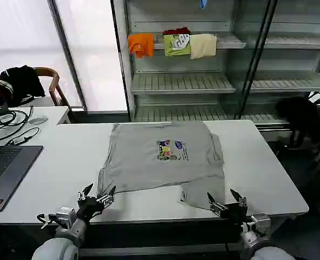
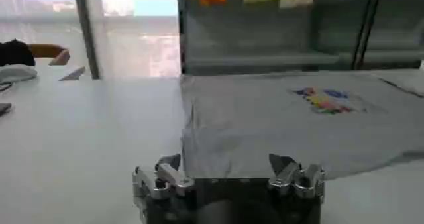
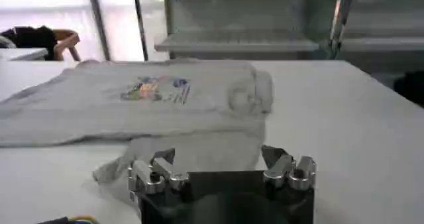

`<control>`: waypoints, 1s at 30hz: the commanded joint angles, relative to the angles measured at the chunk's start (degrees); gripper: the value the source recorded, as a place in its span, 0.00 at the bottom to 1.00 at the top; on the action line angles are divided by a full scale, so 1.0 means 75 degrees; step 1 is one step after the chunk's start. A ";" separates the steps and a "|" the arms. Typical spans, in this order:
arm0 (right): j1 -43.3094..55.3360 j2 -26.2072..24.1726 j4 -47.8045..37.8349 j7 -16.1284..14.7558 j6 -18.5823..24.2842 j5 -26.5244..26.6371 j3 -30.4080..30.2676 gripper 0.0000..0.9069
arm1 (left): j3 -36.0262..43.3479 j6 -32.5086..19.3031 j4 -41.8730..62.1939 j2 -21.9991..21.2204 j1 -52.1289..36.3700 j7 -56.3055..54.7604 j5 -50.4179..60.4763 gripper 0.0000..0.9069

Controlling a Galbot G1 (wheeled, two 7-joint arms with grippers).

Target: Fold and organize the clothes.

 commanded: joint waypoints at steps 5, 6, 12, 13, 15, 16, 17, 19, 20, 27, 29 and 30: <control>0.0023 0.0069 -0.0360 -0.0076 0.0007 -0.0238 -0.0262 0.66 | -0.0089 -0.0164 0.0632 0.0030 -0.0088 0.0029 0.0233 1.00; 0.0041 0.0083 -0.0415 -0.0078 0.0007 -0.0239 -0.0287 0.48 | -0.0099 -0.0175 0.0712 0.0033 -0.0091 0.0038 0.0194 1.00; 0.0104 0.0251 -0.0666 -0.0200 0.0013 -0.0223 -0.0426 0.00 | -0.0184 -0.0273 0.0916 0.0050 -0.0053 0.0097 -0.0130 0.20; 0.0103 0.0242 -0.0667 -0.0205 0.0013 -0.0217 -0.0440 0.00 | -0.0179 -0.0275 0.0909 0.0055 -0.0022 0.0145 -0.0166 0.07; 0.0093 0.0247 -0.0654 -0.0219 0.0013 -0.0217 -0.0453 0.00 | -0.0146 -0.0261 0.0893 0.0068 0.0042 0.0213 -0.0247 0.02; 0.0094 0.0249 -0.0652 -0.0209 0.0013 -0.0219 -0.0455 0.00 | -0.0129 -0.0254 0.0895 0.0062 0.0061 0.0244 -0.0261 0.01; 0.0095 0.0249 -0.0656 -0.0210 0.0012 -0.0217 -0.0457 0.00 | -0.0119 -0.0231 0.0891 0.0055 0.0072 0.0270 -0.0345 0.01; 0.0099 0.0264 -0.0665 -0.0227 0.0045 -0.0203 -0.0440 0.00 | -0.0100 -0.0100 0.0858 0.0044 0.0103 0.0289 -0.0684 0.01; 0.0096 0.0261 -0.0665 -0.0227 0.0049 -0.0199 -0.0439 0.00 | -0.0099 -0.0101 0.0849 0.0031 0.0105 0.0304 -0.0712 0.01; 0.0016 0.0183 -0.0521 -0.0065 0.0477 0.0244 -0.0325 0.00 | -0.0070 -0.0276 0.0715 -0.0002 0.0089 0.0351 -0.0944 0.00; 0.0032 0.0166 -0.0456 0.0020 0.0750 0.0584 -0.0264 0.00 | -0.0091 -0.0283 0.0602 -0.0016 0.0048 0.0363 -0.1044 0.00; 0.0040 0.0172 -0.0443 0.0021 0.0857 0.0629 -0.0246 0.00 | -0.0100 -0.0286 0.0555 -0.0015 0.0030 0.0356 -0.1107 0.00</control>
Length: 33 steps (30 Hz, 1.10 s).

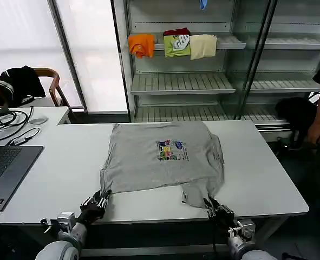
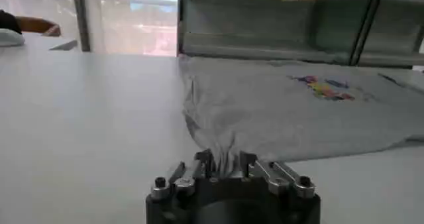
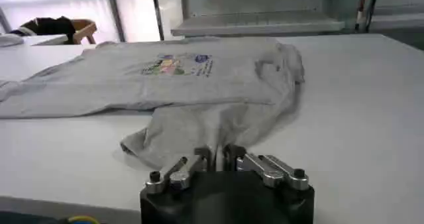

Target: Fold and organize the clothes.

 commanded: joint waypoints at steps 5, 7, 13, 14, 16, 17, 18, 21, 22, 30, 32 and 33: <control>0.0269 0.0161 0.0008 0.0083 0.0955 0.0438 0.0082 0.00 | -0.0264 0.0020 -0.0278 -0.0054 -0.0384 -0.0004 -0.1282 0.00; 0.0548 0.0311 -0.0044 0.0107 0.0928 0.0426 0.0094 0.00 | -0.0370 0.0118 -0.0292 -0.0049 -0.0609 -0.0035 -0.1573 0.00; 0.1743 0.0642 -0.0664 0.0140 0.0683 0.0183 0.0013 0.00 | -0.0504 0.0500 -0.0078 -0.0016 -0.1489 -0.0251 -0.2099 0.00; 0.1743 0.0642 -0.0664 0.0140 0.0683 0.0183 0.0013 0.00 | -0.0497 0.0572 0.0002 -0.0011 -0.1596 -0.0290 -0.2109 0.01; 0.2393 0.0809 -0.1291 0.0208 0.0568 0.0107 -0.0053 0.00 | -0.0438 0.0581 0.0208 0.0009 -0.1895 -0.0375 -0.2124 0.01; 0.2654 0.0854 -0.1541 0.0215 0.0565 0.0051 -0.0065 0.00 | -0.0398 0.0583 0.0311 0.0007 -0.2066 -0.0447 -0.2101 0.01; 0.2801 0.0910 -0.1740 0.0226 0.0564 0.0015 -0.0079 0.00 | -0.0360 0.0585 0.0412 0.0007 -0.2187 -0.0502 -0.2072 0.01; 0.3726 0.1098 -0.2514 0.0246 0.0459 -0.0040 -0.0119 0.00 | -0.0246 0.0584 0.0969 -0.0061 -0.2715 -0.0631 -0.1810 0.01; 0.3926 0.1146 -0.2616 0.0244 0.0432 -0.0043 -0.0124 0.00 | -0.0233 0.0584 0.1105 -0.0083 -0.2841 -0.0653 -0.1771 0.01; 0.5403 0.1436 -0.3677 0.0322 0.0275 -0.0344 -0.0240 0.00 | -0.0096 0.0583 0.1801 -0.0075 -0.3355 -0.0739 -0.1199 0.01; 0.5559 0.1450 -0.3827 0.0318 0.0276 -0.0438 -0.0268 0.00 | -0.0090 0.0584 0.1912 -0.0093 -0.3390 -0.0735 -0.0982 0.01; 0.5644 0.1451 -0.3903 0.0315 0.0277 -0.0505 -0.0294 0.00 | -0.0074 0.0584 0.1949 -0.0090 -0.3396 -0.0741 -0.0928 0.02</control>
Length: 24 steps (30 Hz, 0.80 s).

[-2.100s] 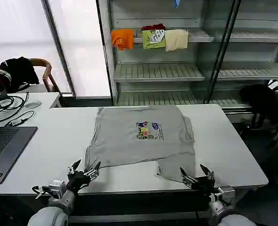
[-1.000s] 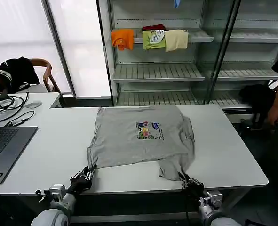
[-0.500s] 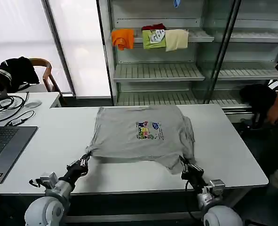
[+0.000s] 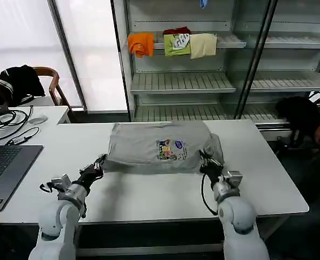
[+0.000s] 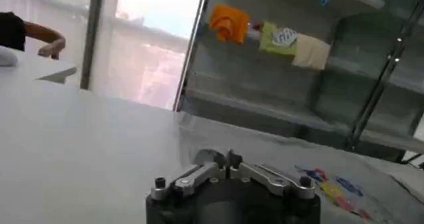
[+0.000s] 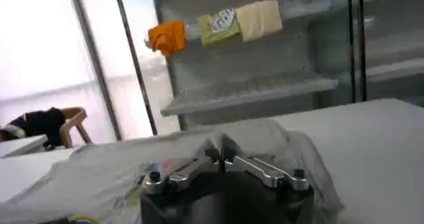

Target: Fold and organize the clothes.

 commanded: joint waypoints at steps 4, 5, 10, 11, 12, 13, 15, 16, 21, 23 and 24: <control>0.1316 0.0207 -0.1091 0.0013 -0.0006 -0.0465 -0.0111 0.00 | 0.0089 0.0055 0.0834 0.0010 -0.0720 -0.0097 0.0547 0.01; 0.1370 0.0225 -0.1157 0.0020 -0.0001 -0.0579 -0.0112 0.00 | 0.0120 0.0055 0.0867 0.0011 -0.0731 -0.0095 0.0603 0.02; 0.1510 0.0248 -0.1437 0.0072 -0.0004 -0.1013 -0.0116 0.00 | 0.0246 0.0053 0.0961 0.0026 -0.0820 -0.0095 0.0738 0.02; 0.1520 0.0242 -0.1513 0.0068 0.0017 -0.1160 -0.0111 0.00 | 0.0293 0.0052 0.0989 0.0039 -0.0867 -0.0087 0.0826 0.02; 0.1520 0.0232 -0.1556 0.0084 0.0024 -0.1242 -0.0121 0.00 | 0.0319 0.0054 0.1009 0.0048 -0.0896 -0.0082 0.0868 0.02; 0.1521 0.0224 -0.1571 0.0092 0.0023 -0.1281 -0.0127 0.00 | 0.0338 0.0053 0.1030 0.0053 -0.0919 -0.0083 0.0955 0.02; 0.1531 0.0215 -0.1660 0.0105 0.0070 -0.1449 -0.0107 0.00 | 0.0389 0.0052 0.1115 0.0063 -0.0985 -0.0049 0.1139 0.02; 0.1541 0.0209 -0.1690 0.0140 0.0074 -0.1479 -0.0099 0.00 | 0.0422 0.0051 0.1183 0.0077 -0.1035 -0.0049 0.1232 0.02; 0.1591 0.0142 -0.1760 0.0202 0.0136 -0.1628 -0.0042 0.38 | 0.0538 0.0051 0.1338 0.0095 -0.1201 -0.0037 0.1522 0.07; 0.1626 0.0114 -0.1779 0.0248 0.0108 -0.1627 -0.0059 1.00 | 0.0585 0.0051 0.1393 0.0103 -0.1283 -0.0033 0.1687 0.58; 0.1637 0.0112 -0.1788 0.0268 0.0101 -0.1645 -0.0067 1.00 | 0.0611 0.0052 0.1416 0.0108 -0.1317 -0.0036 0.1750 1.00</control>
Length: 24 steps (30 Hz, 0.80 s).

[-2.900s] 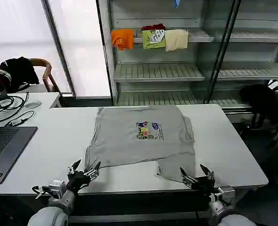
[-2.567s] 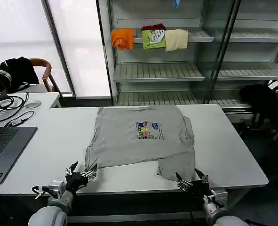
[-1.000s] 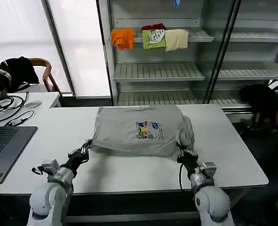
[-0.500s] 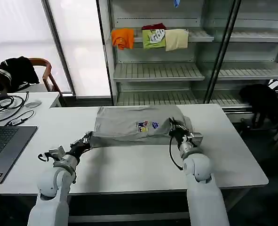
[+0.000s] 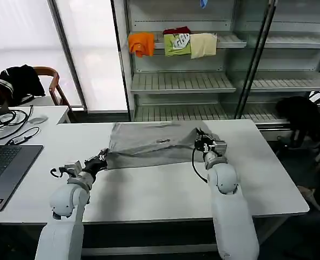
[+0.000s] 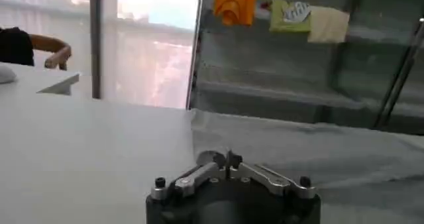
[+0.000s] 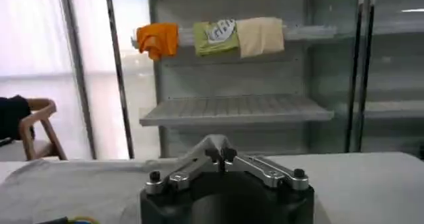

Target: Fold and organize the clothes.

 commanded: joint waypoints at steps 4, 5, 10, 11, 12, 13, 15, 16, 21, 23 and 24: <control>0.0238 0.0023 -0.0356 0.0246 0.0204 -0.0352 -0.0058 1.00 | 0.0196 0.0006 0.0291 0.0029 -0.0346 0.0009 0.0697 1.00; 0.0253 0.0050 -0.0387 0.0383 0.0339 -0.0343 -0.0084 1.00 | 0.0204 0.0005 0.0271 0.0028 -0.0360 0.0015 0.0690 1.00; 0.0260 0.0128 -0.0424 0.0763 0.0981 -0.0249 -0.0148 1.00 | 0.0225 0.0001 0.0049 0.0043 -0.0374 0.0005 0.0610 1.00; 0.0300 0.0140 -0.0442 0.0848 0.1047 -0.0185 -0.0144 1.00 | 0.0222 0.0001 -0.0014 0.0053 -0.0372 -0.0007 0.0591 1.00; 0.0367 0.0153 -0.0491 0.0983 0.1089 -0.0118 -0.0135 1.00 | 0.0214 0.0002 -0.0049 0.0062 -0.0364 -0.0017 0.0533 1.00; 0.0401 0.0162 -0.0509 0.1072 0.1121 -0.0094 -0.0129 1.00 | 0.0210 0.0002 -0.0116 0.0071 -0.0349 -0.0019 0.0490 1.00; 0.0445 0.0148 -0.0479 0.1157 0.1084 -0.0079 -0.0104 1.00 | 0.0198 0.0001 -0.0242 0.0096 -0.0257 -0.0013 0.0458 1.00; 0.0437 0.0137 -0.0459 0.1146 0.1038 -0.0081 -0.0103 1.00 | 0.0191 0.0002 -0.0275 0.0101 -0.0218 -0.0009 0.0457 1.00; -0.0473 -0.0357 0.0898 0.0249 -0.1114 -0.0236 -0.0143 1.00 | 0.0148 0.0017 -0.0365 0.0133 0.0320 0.0214 0.1443 1.00; -0.0887 -0.0621 0.1152 0.0004 -0.1129 -0.0692 -0.0101 1.00 | 0.0163 0.0022 -0.0370 0.0142 0.0571 0.0320 0.1679 1.00; -0.1038 -0.0691 0.1214 -0.0029 -0.1131 -0.0675 -0.0021 1.00 | 0.0164 0.0023 -0.0370 0.0135 0.0628 0.0394 0.1758 1.00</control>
